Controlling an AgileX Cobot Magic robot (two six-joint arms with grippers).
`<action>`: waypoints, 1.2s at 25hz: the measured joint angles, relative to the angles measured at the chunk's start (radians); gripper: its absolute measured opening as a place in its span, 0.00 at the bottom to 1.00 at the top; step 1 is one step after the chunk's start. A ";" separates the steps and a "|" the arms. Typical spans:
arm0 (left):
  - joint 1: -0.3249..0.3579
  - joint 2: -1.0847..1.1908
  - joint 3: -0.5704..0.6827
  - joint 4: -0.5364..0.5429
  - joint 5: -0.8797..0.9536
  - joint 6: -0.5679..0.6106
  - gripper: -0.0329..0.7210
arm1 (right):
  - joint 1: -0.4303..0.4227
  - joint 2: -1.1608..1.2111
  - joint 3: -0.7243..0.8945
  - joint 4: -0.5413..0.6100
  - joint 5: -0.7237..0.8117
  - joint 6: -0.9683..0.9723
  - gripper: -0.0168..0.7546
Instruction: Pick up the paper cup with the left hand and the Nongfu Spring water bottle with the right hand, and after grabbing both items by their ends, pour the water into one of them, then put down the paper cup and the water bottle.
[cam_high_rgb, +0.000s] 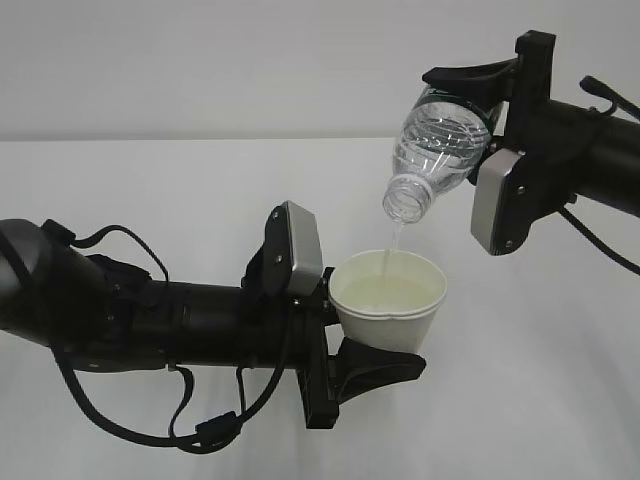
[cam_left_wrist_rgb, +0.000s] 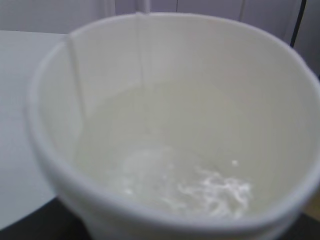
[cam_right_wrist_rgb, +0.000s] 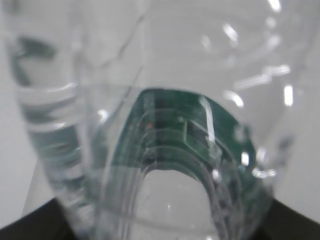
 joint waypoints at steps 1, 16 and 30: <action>0.000 0.000 0.000 0.000 0.000 0.000 0.64 | 0.000 0.000 0.000 0.000 0.000 0.000 0.58; 0.000 0.000 0.000 -0.002 0.000 0.000 0.64 | 0.000 0.000 0.000 0.002 -0.007 -0.013 0.58; 0.000 0.000 0.000 -0.042 0.002 0.000 0.64 | 0.000 0.000 0.000 0.012 -0.007 0.015 0.58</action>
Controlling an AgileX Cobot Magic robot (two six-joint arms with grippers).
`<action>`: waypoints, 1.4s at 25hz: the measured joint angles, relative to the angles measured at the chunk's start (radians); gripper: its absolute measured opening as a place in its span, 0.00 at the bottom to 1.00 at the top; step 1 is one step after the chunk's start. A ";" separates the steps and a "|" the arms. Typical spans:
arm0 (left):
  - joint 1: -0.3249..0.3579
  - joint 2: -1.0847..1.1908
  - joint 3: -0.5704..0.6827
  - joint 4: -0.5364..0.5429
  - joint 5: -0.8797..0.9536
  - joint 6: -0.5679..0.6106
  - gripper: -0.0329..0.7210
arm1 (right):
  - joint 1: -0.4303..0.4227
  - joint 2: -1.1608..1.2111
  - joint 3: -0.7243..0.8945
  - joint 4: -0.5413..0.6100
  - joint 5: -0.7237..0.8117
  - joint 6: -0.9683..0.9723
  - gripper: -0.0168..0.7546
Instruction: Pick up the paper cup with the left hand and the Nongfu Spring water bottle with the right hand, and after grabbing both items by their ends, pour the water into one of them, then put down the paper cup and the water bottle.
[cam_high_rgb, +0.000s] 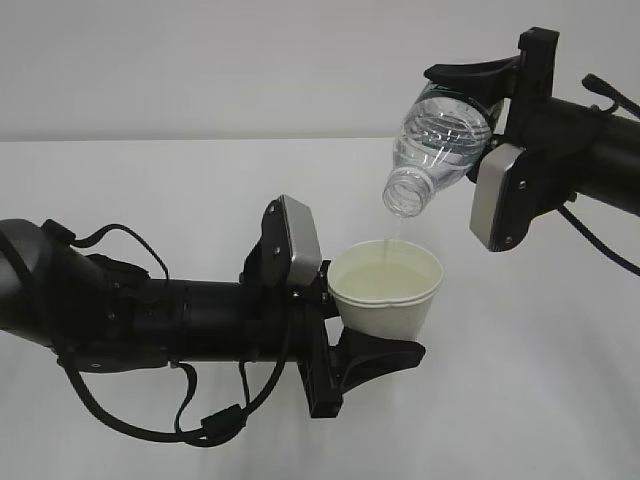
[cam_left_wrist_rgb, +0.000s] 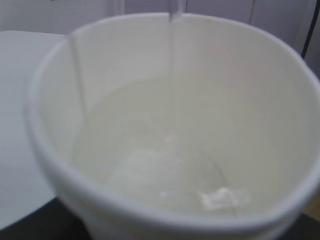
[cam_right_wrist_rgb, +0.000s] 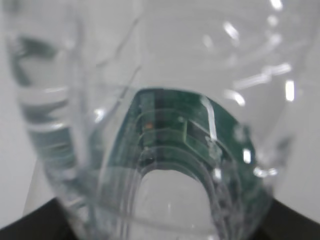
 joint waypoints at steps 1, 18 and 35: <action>0.000 0.000 0.000 -0.004 0.000 0.000 0.64 | 0.000 0.000 0.000 0.000 0.000 0.003 0.58; 0.000 0.000 0.000 -0.011 0.000 0.000 0.64 | 0.000 0.000 0.000 0.002 -0.020 0.148 0.58; 0.000 0.000 0.000 -0.025 0.004 0.000 0.64 | 0.000 0.000 0.000 0.120 -0.031 0.342 0.58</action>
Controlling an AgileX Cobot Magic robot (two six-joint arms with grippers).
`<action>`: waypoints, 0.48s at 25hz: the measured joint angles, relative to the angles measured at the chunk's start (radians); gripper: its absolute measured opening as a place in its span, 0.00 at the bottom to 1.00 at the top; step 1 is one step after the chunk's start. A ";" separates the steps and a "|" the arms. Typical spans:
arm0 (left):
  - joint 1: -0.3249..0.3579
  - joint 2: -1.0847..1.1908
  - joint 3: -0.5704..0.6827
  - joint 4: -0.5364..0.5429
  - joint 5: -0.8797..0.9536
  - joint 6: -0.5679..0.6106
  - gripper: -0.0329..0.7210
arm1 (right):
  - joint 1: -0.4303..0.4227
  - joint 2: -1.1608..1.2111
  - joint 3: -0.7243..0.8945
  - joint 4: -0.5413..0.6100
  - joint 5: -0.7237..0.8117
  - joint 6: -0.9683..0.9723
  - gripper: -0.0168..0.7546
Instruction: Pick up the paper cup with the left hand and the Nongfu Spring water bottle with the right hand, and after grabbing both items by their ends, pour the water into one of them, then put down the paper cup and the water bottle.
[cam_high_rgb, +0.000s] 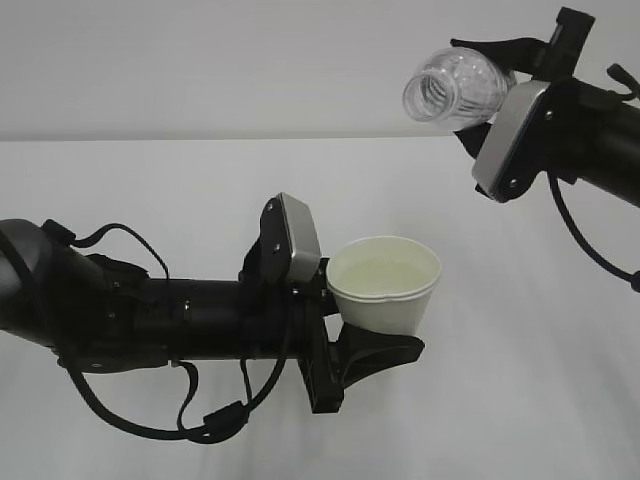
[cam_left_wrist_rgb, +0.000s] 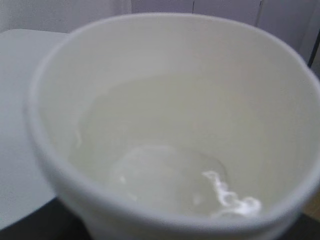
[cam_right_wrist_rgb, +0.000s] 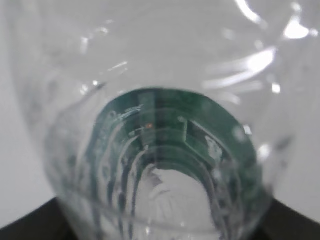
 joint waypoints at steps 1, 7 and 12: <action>0.000 0.000 0.000 -0.007 0.000 0.000 0.64 | 0.000 0.000 0.000 0.008 -0.002 0.007 0.58; 0.000 0.000 0.000 -0.045 0.002 0.000 0.64 | 0.000 0.000 0.000 0.041 -0.002 0.097 0.58; 0.000 0.000 0.000 -0.057 0.002 0.000 0.64 | 0.000 0.000 0.000 0.061 -0.002 0.146 0.58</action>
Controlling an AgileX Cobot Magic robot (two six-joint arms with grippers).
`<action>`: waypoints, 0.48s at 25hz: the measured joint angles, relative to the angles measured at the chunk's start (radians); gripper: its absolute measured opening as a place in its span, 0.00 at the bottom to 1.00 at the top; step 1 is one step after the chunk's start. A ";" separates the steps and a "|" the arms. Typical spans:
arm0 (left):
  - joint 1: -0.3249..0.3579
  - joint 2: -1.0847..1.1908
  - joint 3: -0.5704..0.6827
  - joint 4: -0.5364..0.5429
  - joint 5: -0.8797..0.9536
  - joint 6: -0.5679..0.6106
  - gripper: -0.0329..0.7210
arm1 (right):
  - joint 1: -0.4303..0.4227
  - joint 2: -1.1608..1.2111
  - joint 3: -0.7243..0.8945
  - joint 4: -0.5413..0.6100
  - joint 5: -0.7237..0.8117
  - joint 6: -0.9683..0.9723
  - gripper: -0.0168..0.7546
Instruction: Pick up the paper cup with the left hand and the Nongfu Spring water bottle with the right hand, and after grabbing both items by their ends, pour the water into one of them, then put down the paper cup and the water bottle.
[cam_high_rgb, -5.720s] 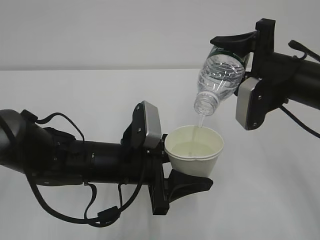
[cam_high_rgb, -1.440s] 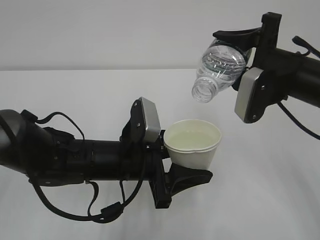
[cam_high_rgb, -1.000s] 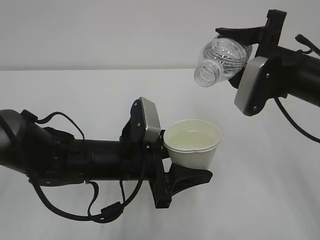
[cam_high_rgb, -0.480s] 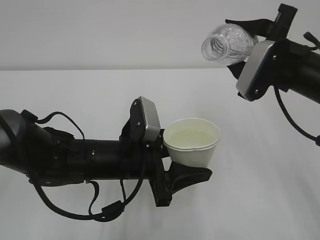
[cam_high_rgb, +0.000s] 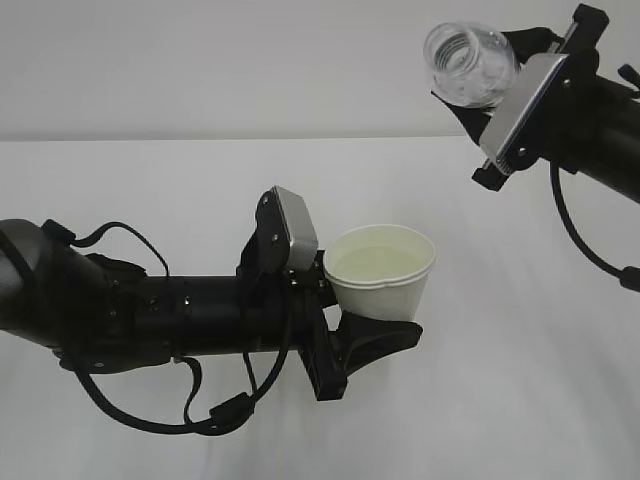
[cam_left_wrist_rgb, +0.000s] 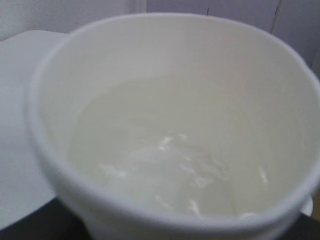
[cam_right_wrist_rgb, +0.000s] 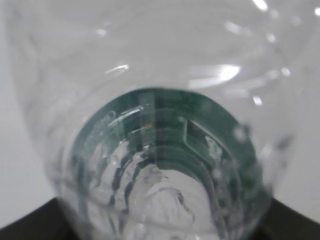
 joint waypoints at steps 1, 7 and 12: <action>0.000 0.000 0.000 -0.002 0.000 0.000 0.64 | 0.000 0.000 0.000 0.010 0.000 0.012 0.58; 0.000 0.000 0.000 -0.004 0.000 0.000 0.63 | 0.000 0.000 0.000 0.108 0.000 0.086 0.58; 0.000 0.000 0.000 -0.008 0.001 0.000 0.63 | 0.000 0.000 0.005 0.167 0.003 0.119 0.58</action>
